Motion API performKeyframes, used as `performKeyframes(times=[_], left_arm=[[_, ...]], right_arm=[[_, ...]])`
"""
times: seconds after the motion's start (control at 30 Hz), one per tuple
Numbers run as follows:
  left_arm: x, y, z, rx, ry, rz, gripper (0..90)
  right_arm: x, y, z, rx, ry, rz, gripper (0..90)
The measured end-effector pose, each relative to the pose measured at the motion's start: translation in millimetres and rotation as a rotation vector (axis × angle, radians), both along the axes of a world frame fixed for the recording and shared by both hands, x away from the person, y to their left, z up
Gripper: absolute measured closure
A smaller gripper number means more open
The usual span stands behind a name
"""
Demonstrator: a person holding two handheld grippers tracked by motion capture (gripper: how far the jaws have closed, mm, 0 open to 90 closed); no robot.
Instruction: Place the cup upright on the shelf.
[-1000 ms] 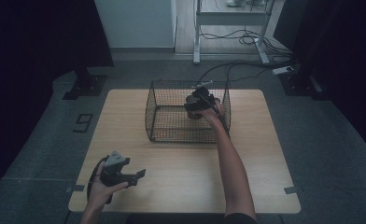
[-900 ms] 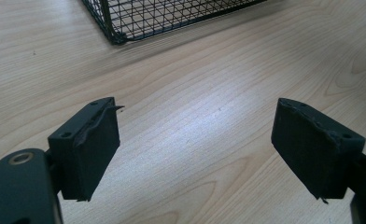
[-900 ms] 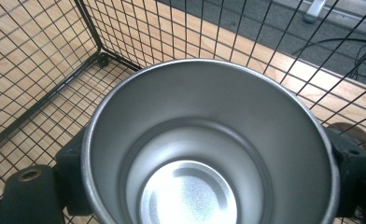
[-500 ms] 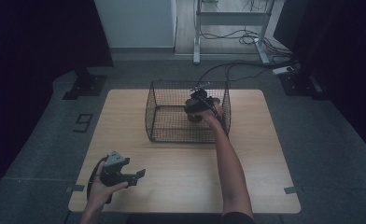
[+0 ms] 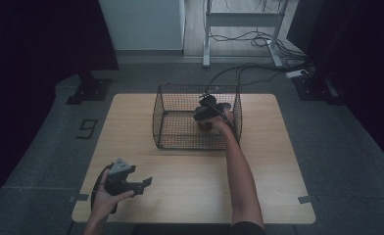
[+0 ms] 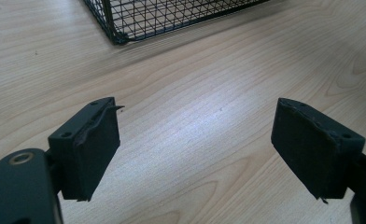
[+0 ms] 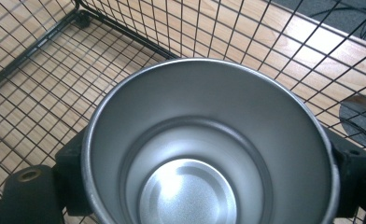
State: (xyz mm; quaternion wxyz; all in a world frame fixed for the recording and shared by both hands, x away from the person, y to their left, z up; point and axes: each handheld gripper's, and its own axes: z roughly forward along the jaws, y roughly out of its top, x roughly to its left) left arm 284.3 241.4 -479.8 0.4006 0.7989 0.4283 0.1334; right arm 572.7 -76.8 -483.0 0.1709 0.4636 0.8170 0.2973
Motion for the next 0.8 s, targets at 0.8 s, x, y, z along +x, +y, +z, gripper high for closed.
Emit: performKeyframes(times=[0.8], left_arm=[[0.2,0.8,0.6,-0.001,-0.003,0.000,15.7]], right_arm=[[-4.1,-2.7,3.4,-0.095,0.026,0.036,11.4]])
